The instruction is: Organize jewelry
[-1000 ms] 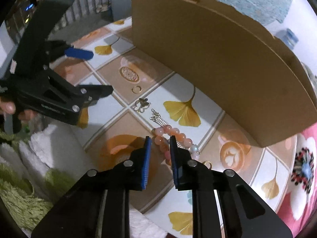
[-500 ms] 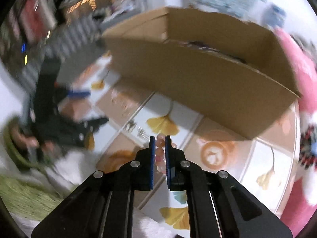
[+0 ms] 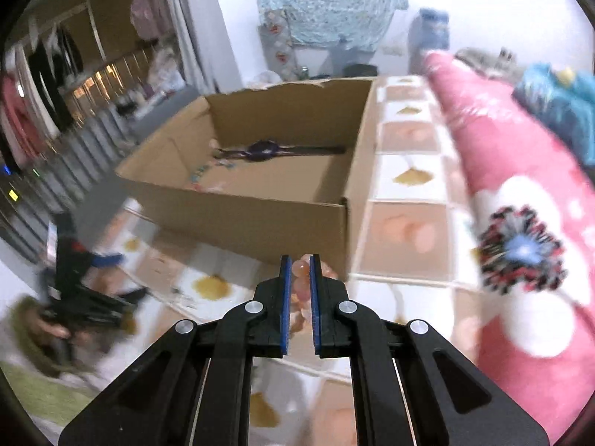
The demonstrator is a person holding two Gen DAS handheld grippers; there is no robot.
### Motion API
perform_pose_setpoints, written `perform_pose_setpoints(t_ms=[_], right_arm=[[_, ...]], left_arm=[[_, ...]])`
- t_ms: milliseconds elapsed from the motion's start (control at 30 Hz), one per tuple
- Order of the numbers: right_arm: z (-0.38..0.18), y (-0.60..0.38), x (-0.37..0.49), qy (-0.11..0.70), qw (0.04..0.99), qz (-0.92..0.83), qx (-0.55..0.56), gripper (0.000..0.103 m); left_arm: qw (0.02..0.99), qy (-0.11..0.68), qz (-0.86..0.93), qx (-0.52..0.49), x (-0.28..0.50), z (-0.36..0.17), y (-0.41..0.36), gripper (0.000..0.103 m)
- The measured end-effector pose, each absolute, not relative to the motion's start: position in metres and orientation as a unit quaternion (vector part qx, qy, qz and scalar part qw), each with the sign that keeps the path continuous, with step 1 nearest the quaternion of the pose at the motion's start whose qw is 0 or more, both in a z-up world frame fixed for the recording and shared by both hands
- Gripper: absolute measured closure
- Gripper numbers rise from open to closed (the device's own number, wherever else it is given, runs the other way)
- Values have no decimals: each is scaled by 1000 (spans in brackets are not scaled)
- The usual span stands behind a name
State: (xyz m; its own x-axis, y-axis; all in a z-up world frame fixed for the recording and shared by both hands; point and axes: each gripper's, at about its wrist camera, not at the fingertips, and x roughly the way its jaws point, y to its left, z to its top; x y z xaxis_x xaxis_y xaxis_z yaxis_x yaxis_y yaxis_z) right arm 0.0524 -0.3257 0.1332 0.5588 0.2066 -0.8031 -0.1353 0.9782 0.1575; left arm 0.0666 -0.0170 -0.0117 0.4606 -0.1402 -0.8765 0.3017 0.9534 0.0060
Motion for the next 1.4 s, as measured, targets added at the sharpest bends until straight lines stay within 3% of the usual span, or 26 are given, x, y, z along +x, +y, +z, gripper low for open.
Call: perform_pose_setpoints(t_ms=[167, 300, 567, 967, 1400], right_arm=[[97, -292, 52, 488, 867, 69, -69, 93], [93, -290, 34, 484, 870, 80, -44, 79], [94, -298, 4, 481, 867, 123, 47, 79], [80, -289, -1, 489, 855, 146, 93, 79], [77, -294, 2, 489, 852, 153, 104, 79]], left_arm=[[848, 508, -129, 81, 69, -12, -18, 4], [846, 509, -133, 84, 69, -12, -18, 4], [847, 491, -193, 69, 67, 0, -29, 7], [825, 478, -261, 148, 77, -2, -72, 69], [820, 482, -266, 155, 75, 3, -79, 81]])
